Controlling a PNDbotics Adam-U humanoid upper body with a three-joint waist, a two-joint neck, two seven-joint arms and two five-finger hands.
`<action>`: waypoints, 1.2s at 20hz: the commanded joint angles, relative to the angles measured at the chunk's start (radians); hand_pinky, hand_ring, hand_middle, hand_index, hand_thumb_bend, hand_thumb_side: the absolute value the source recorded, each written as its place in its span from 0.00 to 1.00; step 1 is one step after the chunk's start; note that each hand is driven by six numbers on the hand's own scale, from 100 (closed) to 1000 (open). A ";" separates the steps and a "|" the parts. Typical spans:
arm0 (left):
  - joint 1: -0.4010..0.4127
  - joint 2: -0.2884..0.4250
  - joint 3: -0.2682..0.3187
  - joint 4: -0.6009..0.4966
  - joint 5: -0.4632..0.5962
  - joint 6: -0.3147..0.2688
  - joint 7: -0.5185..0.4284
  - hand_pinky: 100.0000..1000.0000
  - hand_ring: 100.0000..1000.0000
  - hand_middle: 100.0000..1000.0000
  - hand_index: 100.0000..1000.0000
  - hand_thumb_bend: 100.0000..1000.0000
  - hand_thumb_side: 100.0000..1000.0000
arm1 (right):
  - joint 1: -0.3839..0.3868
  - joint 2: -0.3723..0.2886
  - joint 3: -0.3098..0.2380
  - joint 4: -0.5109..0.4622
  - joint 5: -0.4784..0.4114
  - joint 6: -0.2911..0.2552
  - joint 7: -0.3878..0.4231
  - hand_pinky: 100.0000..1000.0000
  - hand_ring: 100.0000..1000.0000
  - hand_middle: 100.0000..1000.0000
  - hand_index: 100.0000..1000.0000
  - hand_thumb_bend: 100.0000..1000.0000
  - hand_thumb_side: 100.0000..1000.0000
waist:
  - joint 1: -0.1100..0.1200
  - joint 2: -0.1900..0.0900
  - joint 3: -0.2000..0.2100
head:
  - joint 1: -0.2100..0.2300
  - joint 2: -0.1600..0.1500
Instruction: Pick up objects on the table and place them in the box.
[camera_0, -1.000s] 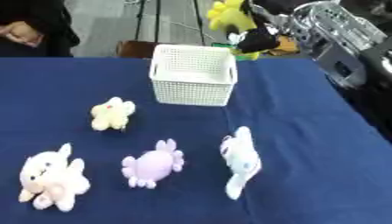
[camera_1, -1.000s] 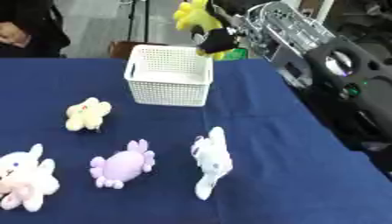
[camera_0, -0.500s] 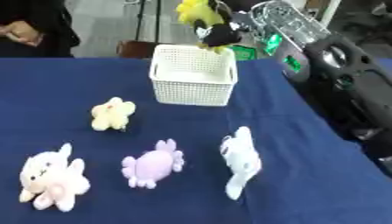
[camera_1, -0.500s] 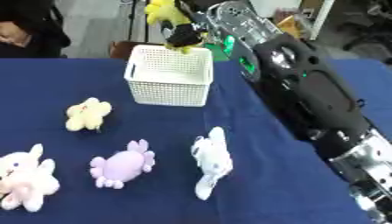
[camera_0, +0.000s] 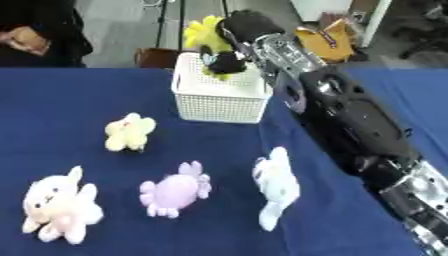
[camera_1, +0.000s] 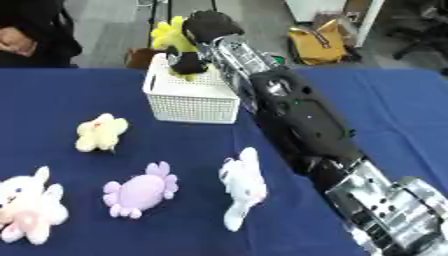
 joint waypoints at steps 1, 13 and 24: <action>-0.013 0.004 -0.003 -0.018 0.005 -0.049 0.039 0.76 0.86 0.86 0.86 0.00 0.66 | -0.022 0.003 -0.029 0.030 0.031 -0.013 -0.037 0.87 0.77 0.23 0.38 0.04 0.71 | 0.002 -0.017 0.002 | -0.003 -0.015; -0.016 0.005 -0.009 -0.018 0.009 -0.048 0.031 0.76 0.86 0.86 0.86 0.00 0.66 | -0.026 0.003 -0.086 0.086 0.098 0.009 -0.135 0.87 0.77 0.25 0.40 0.03 0.72 | -0.003 -0.009 0.011 | -0.007 -0.026; -0.029 0.015 -0.016 -0.018 0.014 -0.052 0.022 0.76 0.86 0.86 0.86 0.00 0.66 | -0.032 0.018 -0.153 0.120 0.141 0.085 -0.230 0.86 0.77 0.23 0.37 0.05 0.73 | -0.017 0.009 0.039 | -0.029 -0.045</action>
